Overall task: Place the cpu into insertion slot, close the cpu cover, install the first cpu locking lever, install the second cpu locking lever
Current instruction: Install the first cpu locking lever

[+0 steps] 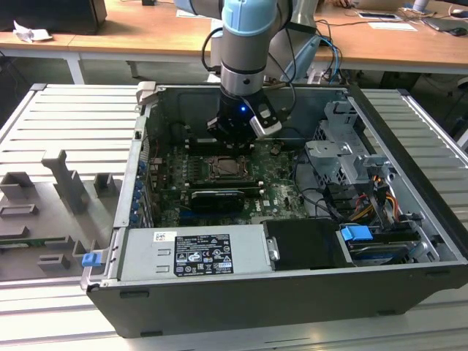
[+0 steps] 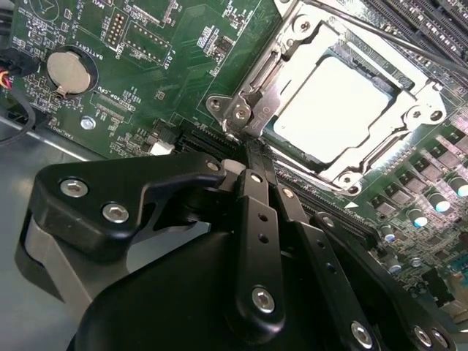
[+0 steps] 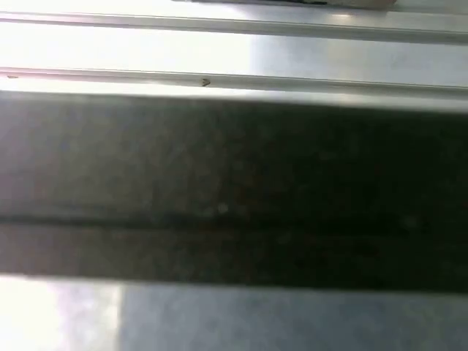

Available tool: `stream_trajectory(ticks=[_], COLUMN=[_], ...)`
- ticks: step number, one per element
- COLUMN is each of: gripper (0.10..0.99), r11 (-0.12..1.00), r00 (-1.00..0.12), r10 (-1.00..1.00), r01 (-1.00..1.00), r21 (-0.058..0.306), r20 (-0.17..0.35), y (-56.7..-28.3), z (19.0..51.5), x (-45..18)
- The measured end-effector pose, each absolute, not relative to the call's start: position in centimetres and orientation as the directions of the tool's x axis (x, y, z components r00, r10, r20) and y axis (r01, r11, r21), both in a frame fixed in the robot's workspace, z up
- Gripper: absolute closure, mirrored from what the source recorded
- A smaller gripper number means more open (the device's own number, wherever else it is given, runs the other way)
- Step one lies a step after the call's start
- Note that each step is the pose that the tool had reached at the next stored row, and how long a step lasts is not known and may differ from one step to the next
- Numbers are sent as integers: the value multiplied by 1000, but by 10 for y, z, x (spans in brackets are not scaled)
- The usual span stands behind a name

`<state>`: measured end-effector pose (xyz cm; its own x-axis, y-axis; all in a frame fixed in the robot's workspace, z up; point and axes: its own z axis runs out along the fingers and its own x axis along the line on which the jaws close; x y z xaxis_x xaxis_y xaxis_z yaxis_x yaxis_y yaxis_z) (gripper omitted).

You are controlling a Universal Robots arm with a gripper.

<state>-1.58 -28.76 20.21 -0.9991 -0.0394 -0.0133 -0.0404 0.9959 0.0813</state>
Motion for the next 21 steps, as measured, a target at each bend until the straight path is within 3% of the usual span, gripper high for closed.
stream_trajectory(ticks=[5,21], gripper=[980,980], r11=[996,996], r00=[-999,-999], r10=[-40,-40], r01=[-41,-41], r21=[81,81], r20=[-13,-13], y=[-288,-292], z=[217,217], x=[-16,-16])
